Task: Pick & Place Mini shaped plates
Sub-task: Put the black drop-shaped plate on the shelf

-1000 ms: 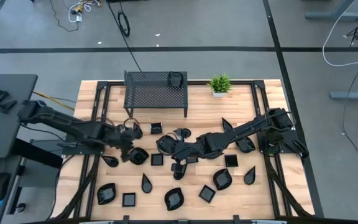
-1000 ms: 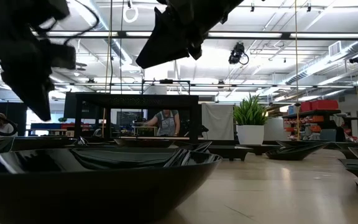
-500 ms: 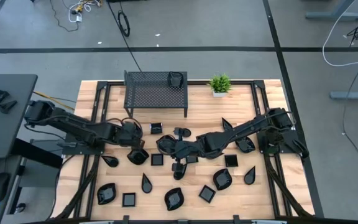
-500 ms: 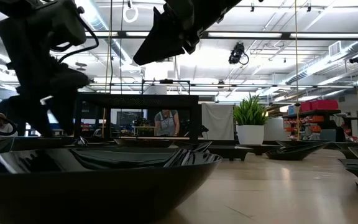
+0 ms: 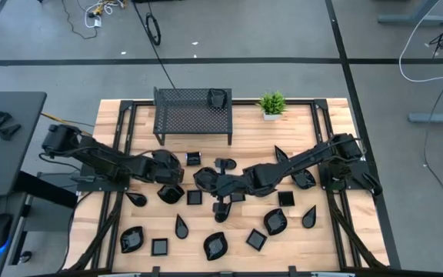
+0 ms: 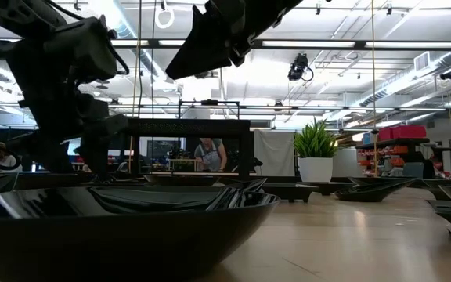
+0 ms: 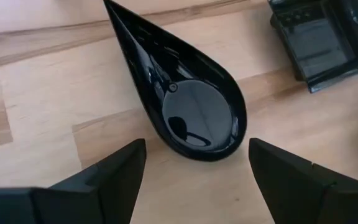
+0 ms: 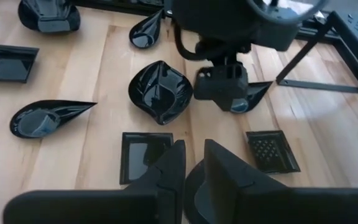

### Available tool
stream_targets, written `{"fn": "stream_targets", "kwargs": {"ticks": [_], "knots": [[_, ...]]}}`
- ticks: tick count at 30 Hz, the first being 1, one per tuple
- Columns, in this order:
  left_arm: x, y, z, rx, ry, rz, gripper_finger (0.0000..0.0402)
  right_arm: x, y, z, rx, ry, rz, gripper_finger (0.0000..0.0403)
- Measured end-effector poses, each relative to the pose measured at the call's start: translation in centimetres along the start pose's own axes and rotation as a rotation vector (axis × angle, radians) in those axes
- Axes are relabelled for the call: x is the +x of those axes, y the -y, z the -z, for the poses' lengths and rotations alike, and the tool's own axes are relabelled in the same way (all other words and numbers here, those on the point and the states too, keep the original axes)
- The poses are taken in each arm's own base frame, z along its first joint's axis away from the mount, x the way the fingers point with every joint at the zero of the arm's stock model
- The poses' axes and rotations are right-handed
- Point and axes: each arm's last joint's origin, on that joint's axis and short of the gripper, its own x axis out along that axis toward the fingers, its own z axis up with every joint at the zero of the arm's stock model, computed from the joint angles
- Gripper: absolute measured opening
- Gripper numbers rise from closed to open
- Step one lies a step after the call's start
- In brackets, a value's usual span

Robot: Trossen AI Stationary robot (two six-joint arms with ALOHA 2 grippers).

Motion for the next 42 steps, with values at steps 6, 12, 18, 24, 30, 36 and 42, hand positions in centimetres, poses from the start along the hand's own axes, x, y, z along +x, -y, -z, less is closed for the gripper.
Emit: {"fn": "stream_targets", "kwargs": {"ticks": [6, 12, 18, 24, 30, 36, 42], "knots": [[-0.7, 0.0, 0.5, 0.007, 0.002, 0.024, 0.0293, 0.0, 0.0, -0.2, -0.026, 0.022, -0.003, 0.0061], [-1.6, -1.0, 0.8, 0.005, 0.016, -0.029, 0.0286, 0.0, 0.0, -0.3, -0.023, 0.028, -0.002, 0.0061], [-1.4, -1.0, 0.3, -0.049, 0.081, -0.034, 0.0242, 0.0, 0.0, -0.7, -0.009, 0.065, -0.001, 0.0061], [-1.1, -1.1, -0.4, -0.087, 0.076, -0.052, 0.0187, 0.0, 0.0, -0.8, -0.004, 0.080, 0.000, 0.0061], [-0.6, -1.3, -0.6, -0.085, 0.043, -0.047, 0.0141, 0.0, 0.0, -0.8, -0.006, 0.078, -0.001, 0.0061], [-0.1, -1.6, -0.3, -0.095, 0.037, -0.018, 0.0117, -0.1, 0.0, -0.8, -0.006, 0.078, -0.002, 0.0061], [-0.1, -1.6, -0.3, -0.096, 0.065, -0.021, 0.0095, -0.1, 0.0, -0.8, -0.006, 0.078, -0.001, 0.0061]]}}
